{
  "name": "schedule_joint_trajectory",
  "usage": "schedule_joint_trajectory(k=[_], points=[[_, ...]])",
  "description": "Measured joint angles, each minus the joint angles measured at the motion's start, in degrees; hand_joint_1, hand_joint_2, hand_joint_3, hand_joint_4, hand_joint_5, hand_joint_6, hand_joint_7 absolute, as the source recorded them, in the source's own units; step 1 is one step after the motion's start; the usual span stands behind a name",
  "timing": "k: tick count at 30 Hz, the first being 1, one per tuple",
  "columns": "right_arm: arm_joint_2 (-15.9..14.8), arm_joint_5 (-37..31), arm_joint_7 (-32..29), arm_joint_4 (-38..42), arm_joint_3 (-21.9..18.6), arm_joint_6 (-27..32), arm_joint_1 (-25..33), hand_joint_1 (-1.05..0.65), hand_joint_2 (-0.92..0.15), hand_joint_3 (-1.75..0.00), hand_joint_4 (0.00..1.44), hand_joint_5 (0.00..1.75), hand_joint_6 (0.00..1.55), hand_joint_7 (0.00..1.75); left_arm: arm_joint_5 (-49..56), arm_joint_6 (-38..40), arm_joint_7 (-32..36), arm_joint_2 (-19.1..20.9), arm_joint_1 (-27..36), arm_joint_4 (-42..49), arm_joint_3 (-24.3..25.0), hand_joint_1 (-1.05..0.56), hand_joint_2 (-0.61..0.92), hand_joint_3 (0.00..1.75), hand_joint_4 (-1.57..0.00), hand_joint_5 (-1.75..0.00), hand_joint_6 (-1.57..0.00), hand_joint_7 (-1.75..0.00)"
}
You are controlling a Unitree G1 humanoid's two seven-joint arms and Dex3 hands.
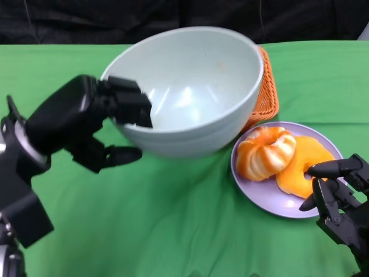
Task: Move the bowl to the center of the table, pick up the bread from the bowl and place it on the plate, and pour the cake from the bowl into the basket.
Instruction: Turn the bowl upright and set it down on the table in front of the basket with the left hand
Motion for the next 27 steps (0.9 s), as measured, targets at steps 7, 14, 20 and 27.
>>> schedule_joint_trajectory(k=[7, 14, 20, 27], points=[[-0.3, -0.4, 0.0, 0.3, -0.2, 0.0, -0.4, -0.14, -0.80, -0.65, 0.70, 1.58, 0.71, 1.23, 26.9, 0.9, 22.5, 2.0, 5.1, -4.9, 2.3, -0.05, 0.36, 1.13, -0.87, -1.75, -0.76, -1.59], [-0.2, -0.5, 0.0, 0.7, 0.3, 0.0, -0.5, -0.13, -0.80, -0.67, 0.69, 1.59, 0.69, 1.24, 46.7, 11.4, 50.9, 5.3, 5.7, -6.8, -11.0, -0.05, 0.51, 0.77, -0.88, -1.75, -0.77, -1.62], [-0.1, -0.5, 0.0, 0.7, 0.3, 0.0, -0.5, -0.12, -0.79, -0.68, 0.69, 1.61, 0.69, 1.26, 60.1, 21.7, 76.1, 8.3, 5.7, -6.1, -27.8, -0.09, 0.73, 0.16, -0.85, -1.75, -0.74, -1.60], [-0.2, -0.5, 0.0, 0.9, -0.3, 0.0, -0.9, -0.12, -0.79, -0.69, 0.68, 1.61, 0.68, 1.26, 68.3, 34.5, 102.1, 9.6, 0.7, 3.4, -49.9, -0.14, 0.83, 0.11, -0.85, -1.75, -0.66, -1.71]])
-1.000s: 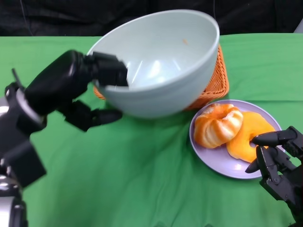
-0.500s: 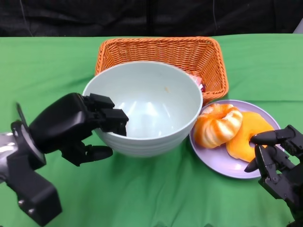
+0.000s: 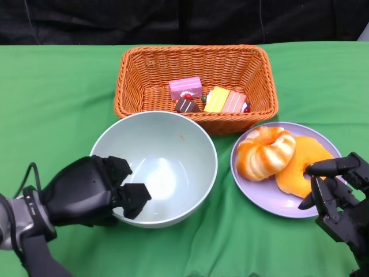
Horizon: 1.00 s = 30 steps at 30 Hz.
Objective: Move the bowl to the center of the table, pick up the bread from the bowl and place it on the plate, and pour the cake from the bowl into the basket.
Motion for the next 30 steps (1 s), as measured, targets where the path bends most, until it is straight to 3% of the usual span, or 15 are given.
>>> schedule_joint_trajectory(k=[4, 13, 14, 15, 16, 17, 18, 20, 23, 27, 30], points=[[0.0, 0.0, 0.0, 0.1, -0.1, -0.1, -0.1, -0.12, -0.78, -0.69, 0.68, 1.60, 0.69, 1.25, -1.6, 3.2, 1.8, 0.1, -3.1, 3.5, -6.4, -0.22, 0.84, 0.02, -0.83, -1.75, -0.77, -1.49], [0.0, -0.1, -0.3, 0.1, -0.1, -0.1, -0.2, -0.13, -0.79, -0.69, 0.68, 1.60, 0.69, 1.24, -7.7, 6.0, 1.2, 0.1, -4.1, 4.9, -13.3, -0.24, 0.82, 0.00, -0.80, -1.74, -0.78, -1.44], [0.0, -0.1, -0.3, 0.2, -0.1, -0.1, -0.3, -0.13, -0.79, -0.69, 0.68, 1.60, 0.69, 1.25, -8.3, 6.0, 0.8, 0.2, -4.1, 4.9, -13.6, -0.23, 0.81, 0.00, -0.77, -1.51, -0.80, -1.06], [0.0, 0.0, -0.2, 0.2, -0.1, -0.1, -0.4, -0.14, -0.79, -0.68, 0.68, 1.60, 0.68, 1.25, -9.2, 5.3, 0.1, 0.4, -4.1, 4.8, -13.6, -0.29, 0.82, 0.01, -0.77, -0.96, -0.82, -0.54], [0.0, 0.0, -0.2, 0.2, -0.1, -0.1, -0.5, -0.14, -0.79, -0.67, 0.67, 1.60, 0.68, 1.25, -10.8, 3.8, -1.3, 0.8, -4.1, 4.8, -13.5, -0.38, 0.84, 0.01, -0.77, -0.65, -0.81, -0.29], [0.0, 0.0, -0.2, 0.3, -0.1, -0.1, -0.6, -0.13, -0.79, -0.67, 0.67, 1.60, 0.68, 1.25, -12.5, 2.3, -3.5, 1.4, -4.2, 4.7, -13.3, -0.64, 0.89, 0.06, -0.66, -0.33, -0.65, -0.12], [0.0, 0.0, -0.1, 0.3, -0.1, -0.1, -0.6, -0.13, -0.80, -0.66, 0.67, 1.60, 0.68, 1.25, -13.9, 0.9, -6.0, 2.0, -4.2, 4.7, -13.2, -0.79, 0.90, 0.10, -0.56, -0.19, -0.53, -0.06], [-0.1, 0.0, 0.0, 0.5, -0.2, -0.1, -0.6, -0.14, -0.80, -0.65, 0.67, 1.60, 0.68, 1.24, -17.4, -1.8, -12.3, 3.2, -4.4, 4.7, -12.3, -0.99, 0.92, 0.18, -0.35, -0.05, -0.33, -0.01], [-0.1, 0.0, 0.0, 0.6, -0.4, -0.1, -0.6, -0.14, -0.80, -0.64, 0.67, 1.60, 0.68, 1.24, -24.0, -7.7, -23.4, 4.4, -4.5, 5.5, -9.8, -1.04, 0.92, 0.42, -0.06, 0.00, -0.09, -0.01], [-0.1, -0.1, 0.3, 0.6, -0.3, -0.1, -0.6, -0.15, -0.80, -0.62, 0.67, 1.61, 0.68, 1.24, -35.5, -17.2, -42.0, 4.1, -4.5, 10.2, -3.5, -1.05, 0.92, 0.60, 0.00, 0.00, -0.09, -0.03], [0.0, -0.1, 0.3, 0.6, -0.2, -0.1, -0.6, -0.14, -0.82, -0.58, 0.67, 1.60, 0.69, 1.23, -43.5, -18.8, -55.9, 2.4, -4.5, 12.9, 3.0, -1.05, 0.92, 0.61, -0.04, -0.02, -0.15, -0.05]])
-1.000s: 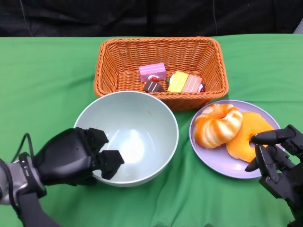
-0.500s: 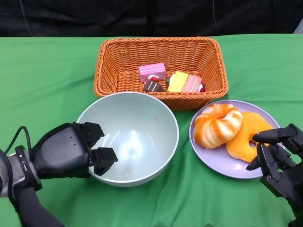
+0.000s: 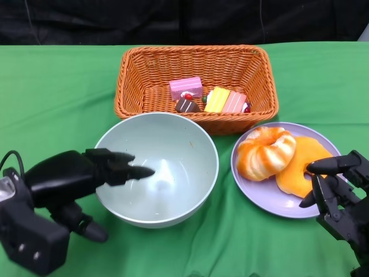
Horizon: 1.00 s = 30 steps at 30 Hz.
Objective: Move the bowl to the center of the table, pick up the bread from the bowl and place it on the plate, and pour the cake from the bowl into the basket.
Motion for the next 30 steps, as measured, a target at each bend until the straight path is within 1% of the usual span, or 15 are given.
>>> schedule_joint_trajectory(k=[2, 5, 6, 8, 9, 10, 11, 12, 14, 18, 19, 22, 26, 27, 30], points=[[0.1, 0.0, 0.0, 0.0, 0.2, 0.0, 0.0, -0.13, -0.82, -0.58, 0.67, 1.60, 0.70, 1.23, -5.0, 0.9, -9.2, -1.3, 0.0, -0.1, 3.6, -1.05, 0.92, 0.56, -0.12, -0.05, -0.21, -0.05], [0.1, 0.0, 0.1, 0.0, 0.6, 0.0, 0.0, -0.13, -0.83, -0.58, 0.67, 1.60, 0.70, 1.23, -14.0, 6.0, -24.1, -4.0, 0.0, -1.7, 9.1, -0.88, 0.92, 0.35, -0.35, -0.12, -0.41, -0.06], [0.2, 0.0, 0.1, 0.0, 0.7, 0.0, 0.0, -0.13, -0.83, -0.58, 0.67, 1.61, 0.70, 1.23, -17.2, 8.4, -29.2, -4.9, 0.1, -2.6, 11.0, -0.67, 0.92, 0.23, -0.55, -0.18, -0.56, -0.09], [0.2, 0.0, 0.1, 0.0, 0.8, 0.0, 0.0, -0.14, -0.82, -0.58, 0.68, 1.61, 0.70, 1.23, -25.5, 14.4, -39.2, -6.9, 0.6, -5.3, 15.3, -0.42, 0.92, 0.16, -0.77, -0.28, -0.74, -0.13], [0.2, 0.0, 0.1, 0.0, 0.8, 0.0, 0.0, -0.13, -0.82, -0.59, 0.68, 1.61, 0.70, 1.23, -29.9, 17.5, -43.3, -7.8, 1.3, -7.3, 17.5, -0.26, 0.92, 0.20, -0.85, -0.48, -0.90, -0.17], [0.2, 0.0, 0.1, 0.0, 0.8, 0.0, 0.0, -0.13, -0.82, -0.59, 0.68, 1.61, 0.70, 1.24, -34.3, 20.7, -46.8, -8.7, 2.2, -9.4, 19.7, -0.20, 0.92, 0.22, -0.85, -0.61, -0.96, -0.17], [0.2, 0.0, 0.2, 0.0, 0.8, 0.0, 0.0, -0.13, -0.82, -0.59, 0.69, 1.61, 0.70, 1.24, -38.8, 24.0, -49.9, -9.7, 3.4, -11.9, 21.7, -0.09, 0.90, 0.39, -0.80, -1.00, -1.04, -0.36], [0.2, 0.0, 0.2, 0.0, 0.8, 0.0, 0.0, -0.13, -0.81, -0.59, 0.69, 1.61, 0.70, 1.24, -43.5, 27.2, -52.5, -10.9, 4.8, -14.7, 23.7, -0.01, 0.83, 0.68, -0.74, -1.37, -0.91, -0.87], [0.2, 0.0, 0.5, 0.0, 0.8, 0.0, 0.1, -0.14, -0.80, -0.59, 0.70, 1.60, 0.72, 1.23, -52.8, 33.5, -56.4, -13.5, 8.9, -21.4, 27.6, 0.01, 0.75, 0.95, -0.71, -1.66, -0.74, -1.39], [-0.9, 1.4, 3.2, -0.3, 0.5, -0.2, 1.0, -0.13, -0.80, -0.60, 0.71, 1.59, 0.73, 1.21, -70.8, 45.4, -60.8, -18.4, 20.8, -38.5, 36.0, 0.02, 0.75, 1.00, -0.75, -1.74, -0.67, -1.56], [-1.5, 2.1, 3.8, -0.7, 0.0, -0.3, 1.7, -0.12, -0.81, -0.60, 0.70, 1.59, 0.73, 1.20, -72.5, 46.7, -61.1, -18.7, 23.3, -41.1, 37.4, 0.03, 0.70, 1.09, -0.78, -1.74, -0.66, -1.61], [-2.8, 3.9, 4.5, -3.3, -1.3, 0.7, 3.7, -0.11, -0.79, -0.63, 0.70, 1.61, 0.72, 1.21, -72.5, 47.0, -61.1, -18.6, 28.0, -43.9, 39.5, 0.04, 0.64, 1.19, -0.80, -1.75, -0.67, -1.63], [-3.2, 4.1, 6.2, -7.1, -0.8, 1.0, 7.2, -0.14, -0.64, -0.84, 0.72, 1.64, 0.69, 1.31, -70.8, 45.9, -61.8, -18.6, 29.9, -45.0, 40.0, 0.04, 0.56, 1.29, -0.82, -1.75, -0.70, -1.59], [-3.3, 3.5, 6.5, -7.4, -0.5, 0.4, 8.0, -0.13, -0.60, -0.93, 0.75, 1.64, 0.70, 1.34, -70.3, 45.6, -62.1, -18.5, 30.0, -45.0, 40.1, 0.03, 0.55, 1.29, -0.81, -1.75, -0.71, -1.59], [-4.1, 0.5, 7.5, -7.5, 0.3, -4.0, 11.2, -0.11, -0.57, -1.00, 0.76, 1.64, 0.68, 1.35, -69.3, 43.7, -62.5, -18.5, 31.3, -45.3, 40.4, 0.01, 0.54, 1.28, -0.79, -1.75, -0.71, -1.58]])
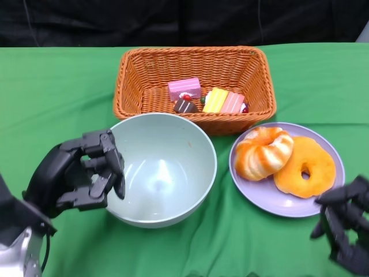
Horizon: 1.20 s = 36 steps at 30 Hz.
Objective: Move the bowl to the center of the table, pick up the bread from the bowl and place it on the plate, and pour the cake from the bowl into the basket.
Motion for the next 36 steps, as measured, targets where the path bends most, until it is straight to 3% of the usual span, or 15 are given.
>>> schedule_joint_trajectory(k=[19, 27, 31, 36], points=[[-1.1, -1.9, 0.0, 0.1, 0.7, -5.7, 2.0, -0.03, -0.54, -1.10, 0.73, 1.71, 0.65, 1.42, 4.4, -5.6, 2.7, 1.0, 1.6, 4.7, 3.4, -0.01, 0.58, 1.10, -0.77, -1.73, -0.73, -1.50], [-1.1, -2.9, -0.3, 0.1, 1.2, -5.7, 1.8, -0.01, -0.52, -1.12, 0.73, 1.71, 0.65, 1.40, 6.3, -3.3, 15.3, 0.3, -0.2, 7.2, 6.3, -0.04, 0.69, 0.94, -0.73, -1.74, -0.73, -1.42], [-1.0, -4.0, -1.2, 0.1, 1.5, -5.7, 1.9, -0.02, -0.51, -1.12, 0.72, 1.70, 0.66, 1.39, 8.3, -2.6, 20.3, 0.3, -1.1, 8.7, 6.7, -0.04, 0.65, 0.98, -0.76, -1.75, -0.74, -1.44], [-1.0, -4.1, -1.8, 0.1, 1.8, -5.7, 1.9, 0.00, -0.52, -1.11, 0.72, 1.70, 0.67, 1.38, 9.3, -2.6, 21.6, 0.2, -1.6, 10.0, 6.7, -0.04, 0.63, 1.01, -0.75, -1.75, -0.71, -1.44]])
